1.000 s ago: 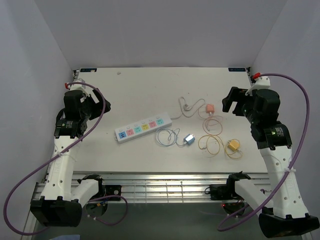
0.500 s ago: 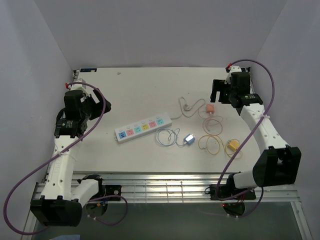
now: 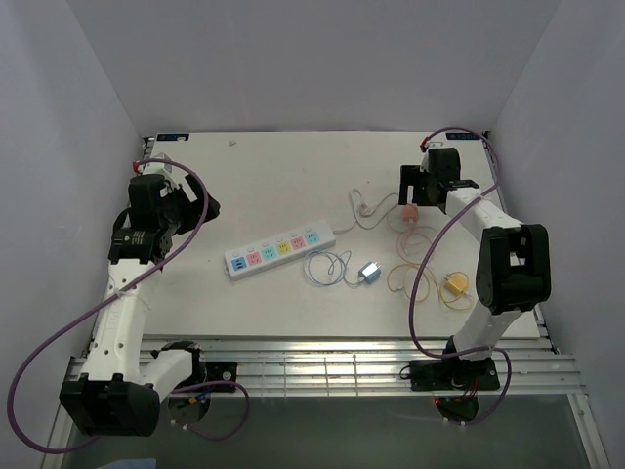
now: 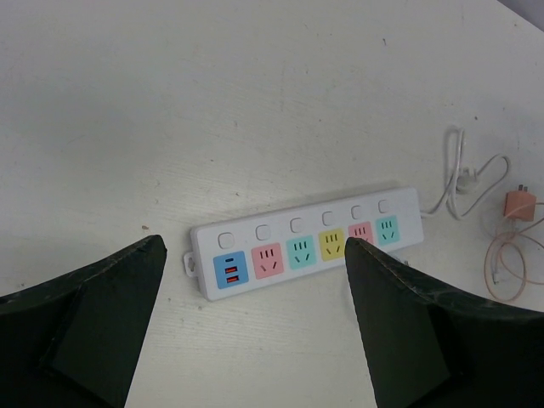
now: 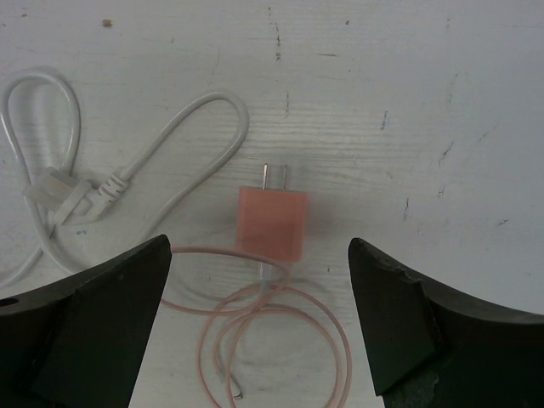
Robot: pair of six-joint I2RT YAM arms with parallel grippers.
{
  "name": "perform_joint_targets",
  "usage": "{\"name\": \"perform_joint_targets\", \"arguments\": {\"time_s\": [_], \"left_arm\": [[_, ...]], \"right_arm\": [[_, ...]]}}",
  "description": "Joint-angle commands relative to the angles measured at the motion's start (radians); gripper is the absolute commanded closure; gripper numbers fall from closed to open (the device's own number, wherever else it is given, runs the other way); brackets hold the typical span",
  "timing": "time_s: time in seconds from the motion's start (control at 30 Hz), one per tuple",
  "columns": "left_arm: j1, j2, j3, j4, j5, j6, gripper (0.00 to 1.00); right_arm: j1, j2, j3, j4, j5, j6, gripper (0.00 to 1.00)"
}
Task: Insert the plug
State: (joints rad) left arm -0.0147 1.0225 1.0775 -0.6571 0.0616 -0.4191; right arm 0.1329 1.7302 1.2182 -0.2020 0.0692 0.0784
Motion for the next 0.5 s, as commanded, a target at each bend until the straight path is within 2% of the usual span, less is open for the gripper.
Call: {"name": "perform_joint_targets", "arguments": {"time_s": [0.0, 0.37, 0.47], "left_arm": [[0.007, -0.002, 0.006, -0.004, 0.012, 0.000, 0.02], [0.007, 0.007, 0.004, -0.010, 0.000, -0.001, 0.02], [0.007, 0.010, 0.004, -0.009, 0.003, -0.001, 0.02]], "right_arm": [[-0.001, 0.035, -0.034, 0.095, 0.023, 0.006, 0.10], [-0.001, 0.100, -0.100, 0.101, 0.047, 0.003, 0.08], [-0.001, 0.109, -0.112, 0.101, 0.032, -0.003, 0.02]]}}
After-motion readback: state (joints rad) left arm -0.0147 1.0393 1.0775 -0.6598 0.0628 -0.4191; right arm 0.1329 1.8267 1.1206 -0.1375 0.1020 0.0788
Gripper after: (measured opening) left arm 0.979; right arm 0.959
